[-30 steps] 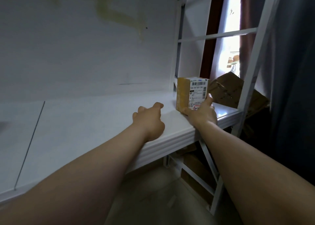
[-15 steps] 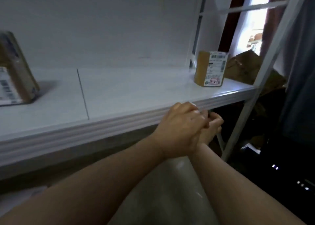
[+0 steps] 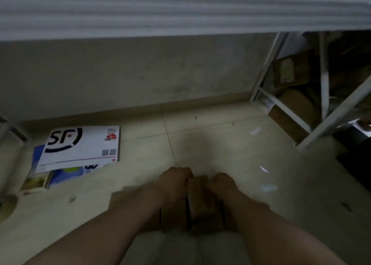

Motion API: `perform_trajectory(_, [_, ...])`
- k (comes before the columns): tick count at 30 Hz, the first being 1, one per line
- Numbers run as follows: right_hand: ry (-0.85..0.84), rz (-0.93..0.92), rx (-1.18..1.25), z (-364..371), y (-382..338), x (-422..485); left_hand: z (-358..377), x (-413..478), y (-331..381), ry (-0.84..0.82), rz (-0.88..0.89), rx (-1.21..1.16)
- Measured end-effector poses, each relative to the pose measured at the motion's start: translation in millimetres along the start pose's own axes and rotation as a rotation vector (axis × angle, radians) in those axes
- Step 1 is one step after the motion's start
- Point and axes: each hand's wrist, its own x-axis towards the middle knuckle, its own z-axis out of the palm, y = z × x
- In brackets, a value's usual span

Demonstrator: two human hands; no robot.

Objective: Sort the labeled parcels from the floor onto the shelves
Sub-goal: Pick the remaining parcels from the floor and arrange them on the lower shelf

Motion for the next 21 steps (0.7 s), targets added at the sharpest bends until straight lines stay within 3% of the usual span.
perform_trajectory(6, [-0.112,0.033,0.326,13.7,-9.4,-2.3,38.1,-4.4,-17.9,-0.162,-0.114,-0.132])
perform_trajectory(11, [-0.143,0.040,0.186,26.6,-21.4,6.8,36.9,-4.0,-28.4,-0.245,-0.133,-0.216])
perform_trajectory(16, [-0.173,0.054,-0.032,53.2,-26.0,14.1,30.1,-8.3,-53.9,-0.163,-0.239,-0.332])
perform_trajectory(19, [-0.121,0.116,0.020,55.2,-35.2,11.5,29.4,-13.9,-68.1,-0.142,-0.328,-0.502])
perform_trajectory(21, [0.015,0.140,0.120,42.9,-48.3,7.1,24.5,-16.3,-72.1,-0.117,-0.364,-0.576])
